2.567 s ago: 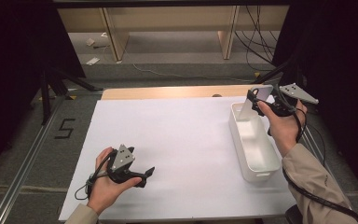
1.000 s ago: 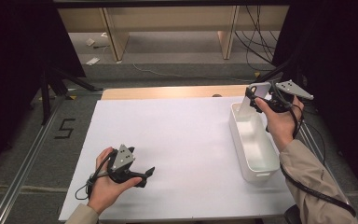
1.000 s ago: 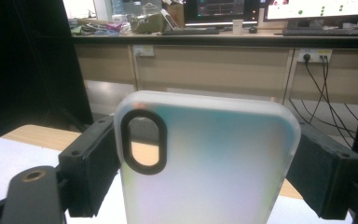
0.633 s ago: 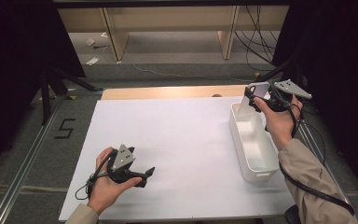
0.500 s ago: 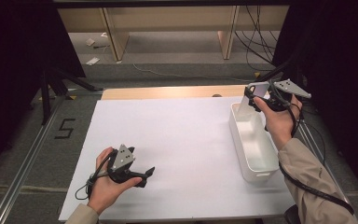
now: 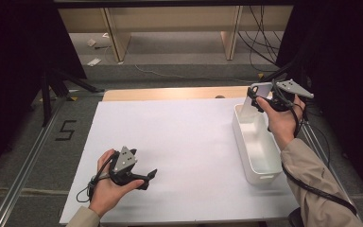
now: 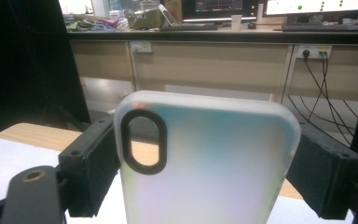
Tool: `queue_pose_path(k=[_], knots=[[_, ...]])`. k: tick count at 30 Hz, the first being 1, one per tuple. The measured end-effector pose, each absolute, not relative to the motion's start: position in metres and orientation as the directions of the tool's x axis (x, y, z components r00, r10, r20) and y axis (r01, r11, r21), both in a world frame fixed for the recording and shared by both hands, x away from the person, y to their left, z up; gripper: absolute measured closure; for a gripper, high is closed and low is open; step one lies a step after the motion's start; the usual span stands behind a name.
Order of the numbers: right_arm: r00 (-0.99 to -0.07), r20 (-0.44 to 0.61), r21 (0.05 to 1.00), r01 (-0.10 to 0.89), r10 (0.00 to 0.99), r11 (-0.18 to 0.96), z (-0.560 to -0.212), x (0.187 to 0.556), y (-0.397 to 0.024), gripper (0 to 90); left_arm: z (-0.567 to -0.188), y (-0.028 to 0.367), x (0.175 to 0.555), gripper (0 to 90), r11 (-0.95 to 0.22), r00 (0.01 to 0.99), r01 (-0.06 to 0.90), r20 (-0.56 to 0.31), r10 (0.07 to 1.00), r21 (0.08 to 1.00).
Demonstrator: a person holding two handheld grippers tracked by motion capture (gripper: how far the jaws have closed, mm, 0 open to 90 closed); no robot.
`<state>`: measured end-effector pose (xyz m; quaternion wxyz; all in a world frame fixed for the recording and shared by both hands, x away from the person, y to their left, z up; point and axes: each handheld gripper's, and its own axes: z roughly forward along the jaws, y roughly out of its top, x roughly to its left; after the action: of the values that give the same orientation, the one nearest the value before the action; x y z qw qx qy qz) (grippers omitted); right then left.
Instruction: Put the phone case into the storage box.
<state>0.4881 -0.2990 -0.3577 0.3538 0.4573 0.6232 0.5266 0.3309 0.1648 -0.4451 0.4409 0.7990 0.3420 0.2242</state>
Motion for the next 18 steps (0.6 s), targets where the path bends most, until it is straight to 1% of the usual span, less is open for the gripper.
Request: queue_pose_path(k=[18], knots=[[-0.326, 0.042, 0.978, 0.207, 0.944, 0.028, -0.362, 0.4958, -0.2977, 18.1, -0.4454, 0.1647, 0.3311, 1.0, -0.377, 0.666, 0.351, 0.055, 0.744, 0.857]])
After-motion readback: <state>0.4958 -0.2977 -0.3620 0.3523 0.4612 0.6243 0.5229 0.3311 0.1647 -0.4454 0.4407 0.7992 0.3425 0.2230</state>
